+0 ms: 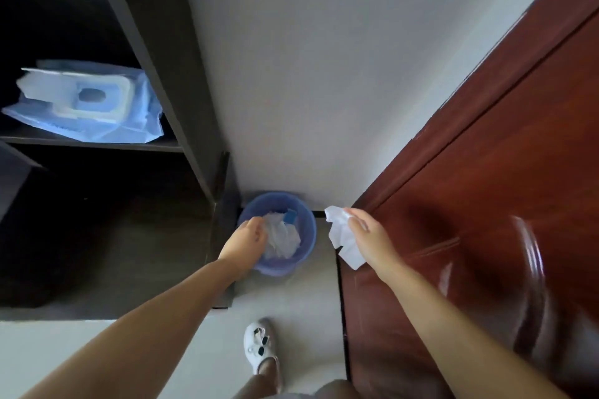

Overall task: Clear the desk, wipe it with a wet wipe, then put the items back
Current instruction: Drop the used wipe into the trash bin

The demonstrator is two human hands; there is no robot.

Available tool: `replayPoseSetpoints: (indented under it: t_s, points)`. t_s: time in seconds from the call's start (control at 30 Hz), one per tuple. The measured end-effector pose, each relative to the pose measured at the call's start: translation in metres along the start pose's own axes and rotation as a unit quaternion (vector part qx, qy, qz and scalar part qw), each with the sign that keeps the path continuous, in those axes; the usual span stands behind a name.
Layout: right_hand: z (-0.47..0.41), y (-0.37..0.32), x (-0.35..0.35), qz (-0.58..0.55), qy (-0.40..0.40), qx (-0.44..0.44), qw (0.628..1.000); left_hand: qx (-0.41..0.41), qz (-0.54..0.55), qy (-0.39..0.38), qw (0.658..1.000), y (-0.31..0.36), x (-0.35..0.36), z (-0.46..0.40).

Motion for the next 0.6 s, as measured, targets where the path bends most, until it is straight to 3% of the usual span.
replayPoseSetpoints:
  t_s: [0.13, 0.27, 0.37, 0.47, 0.6]
  points:
    - [-0.072, 0.05, 0.016, -0.025, -0.021, 0.064, 0.997, -0.072, 0.003, -0.034, 0.997, -0.04, 0.035, -0.044]
    - [-0.162, 0.112, 0.051, -0.01, -0.057, 0.098, 0.993, -0.083, -0.043, -0.06, 0.994, -0.098, 0.087, -0.104]
    - [-0.237, 0.159, 0.09, 0.017, -0.092, 0.06, 0.994, -0.078, -0.095, -0.021, 0.992, -0.152, 0.129, -0.154]
    - [-0.292, 0.207, 0.135, 0.091, -0.145, 0.018, 0.985, -0.072, -0.206, -0.041, 0.975, -0.205, 0.168, -0.181]
    - [-0.328, 0.254, 0.19, 0.231, -0.233, -0.065, 0.942, -0.074, -0.299, -0.058, 0.95, -0.25, 0.192, -0.199]
Point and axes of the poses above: each hand's wrist, its own z-axis away from the middle knuckle, its own x-axis out of the palm, y = z × x, the point moved 3 cm from there along -z, towards the middle knuckle, and after that the axes turned 12 degrees about -y, right-handed, at the moved point
